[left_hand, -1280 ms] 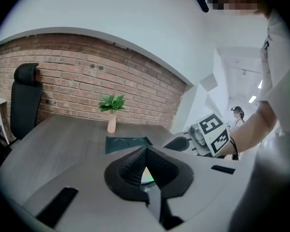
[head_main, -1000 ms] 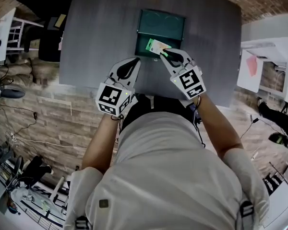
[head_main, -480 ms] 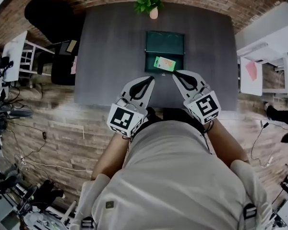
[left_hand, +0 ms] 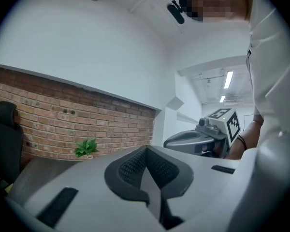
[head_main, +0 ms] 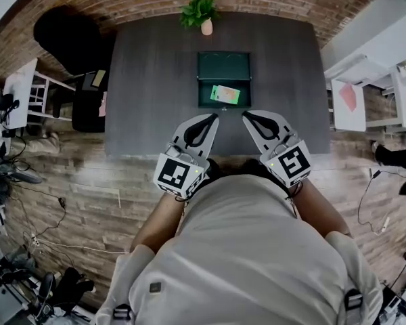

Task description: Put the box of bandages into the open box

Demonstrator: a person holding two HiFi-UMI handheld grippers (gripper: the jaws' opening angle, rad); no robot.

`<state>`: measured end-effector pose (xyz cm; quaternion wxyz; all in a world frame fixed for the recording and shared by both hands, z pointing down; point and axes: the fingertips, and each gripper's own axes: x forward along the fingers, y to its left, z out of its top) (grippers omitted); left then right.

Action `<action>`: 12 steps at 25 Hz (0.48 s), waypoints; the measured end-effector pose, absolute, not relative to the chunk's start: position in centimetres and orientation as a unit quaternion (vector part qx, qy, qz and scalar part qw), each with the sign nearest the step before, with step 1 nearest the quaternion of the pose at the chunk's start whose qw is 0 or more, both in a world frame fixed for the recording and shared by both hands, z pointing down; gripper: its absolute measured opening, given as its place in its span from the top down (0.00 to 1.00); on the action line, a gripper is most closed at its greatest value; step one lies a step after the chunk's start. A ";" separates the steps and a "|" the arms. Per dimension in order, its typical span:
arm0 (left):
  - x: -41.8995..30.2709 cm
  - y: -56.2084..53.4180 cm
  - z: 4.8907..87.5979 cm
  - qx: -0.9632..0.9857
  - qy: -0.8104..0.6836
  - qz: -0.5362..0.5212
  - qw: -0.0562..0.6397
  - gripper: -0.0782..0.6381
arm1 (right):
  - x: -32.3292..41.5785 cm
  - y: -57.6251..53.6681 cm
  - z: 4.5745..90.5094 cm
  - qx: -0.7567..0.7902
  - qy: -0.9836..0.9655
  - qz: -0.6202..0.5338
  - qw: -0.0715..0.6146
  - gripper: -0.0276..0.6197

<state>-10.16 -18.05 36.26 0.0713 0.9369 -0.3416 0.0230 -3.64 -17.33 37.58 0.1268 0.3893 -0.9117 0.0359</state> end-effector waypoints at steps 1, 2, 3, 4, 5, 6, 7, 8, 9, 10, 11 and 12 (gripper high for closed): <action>-9.7 -17.9 36.0 0.936 -0.344 0.023 0.068 0.87 | -3.1 -17.2 37.2 0.389 -0.913 0.032 0.122 0.92; -9.1 -17.8 35.7 0.935 -0.346 0.023 0.066 0.87 | -2.5 -17.1 36.8 0.388 -0.914 0.027 0.118 0.92; -8.5 -17.6 35.5 0.935 -0.350 0.023 0.063 0.87 | -1.8 -17.1 36.5 0.386 -0.915 0.023 0.113 0.92; -7.9 -17.5 35.3 0.933 -0.353 0.024 0.059 0.87 | -1.1 -17.0 36.2 0.384 -0.917 0.019 0.109 0.92; -7.1 -17.3 35.1 0.932 -0.357 0.025 0.055 0.87 | -0.3 -16.9 36.0 0.382 -0.918 0.016 0.106 0.92; -6.3 -17.1 34.9 0.930 -0.362 0.026 0.052 0.87 | 0.6 -16.7 35.8 0.380 -0.919 0.015 0.102 0.92; -5.3 -16.8 34.7 0.929 -0.365 0.027 0.051 0.87 | 1.6 -16.5 35.6 0.378 -0.920 0.015 0.099 0.92; -4.3 -16.5 34.5 0.928 -0.369 0.028 0.051 0.87 | 2.6 -16.2 35.4 0.376 -0.922 0.015 0.097 0.92; -3.2 -16.1 34.2 0.926 -0.373 0.028 0.052 0.87 | 3.7 -15.9 35.3 0.373 -0.923 0.015 0.095 0.92; -2.0 -15.8 34.1 0.924 -0.377 0.028 0.052 0.87 | 4.9 -15.6 35.2 0.370 -0.924 0.014 0.093 0.92; -1.0 -15.5 34.0 0.923 -0.381 0.028 0.050 0.87 | 6.0 -15.3 35.1 0.366 -0.926 0.014 0.091 0.92; 0.1 -15.1 34.0 0.921 -0.385 0.029 0.048 0.87 | 7.2 -15.0 35.1 0.363 -0.928 0.015 0.088 0.92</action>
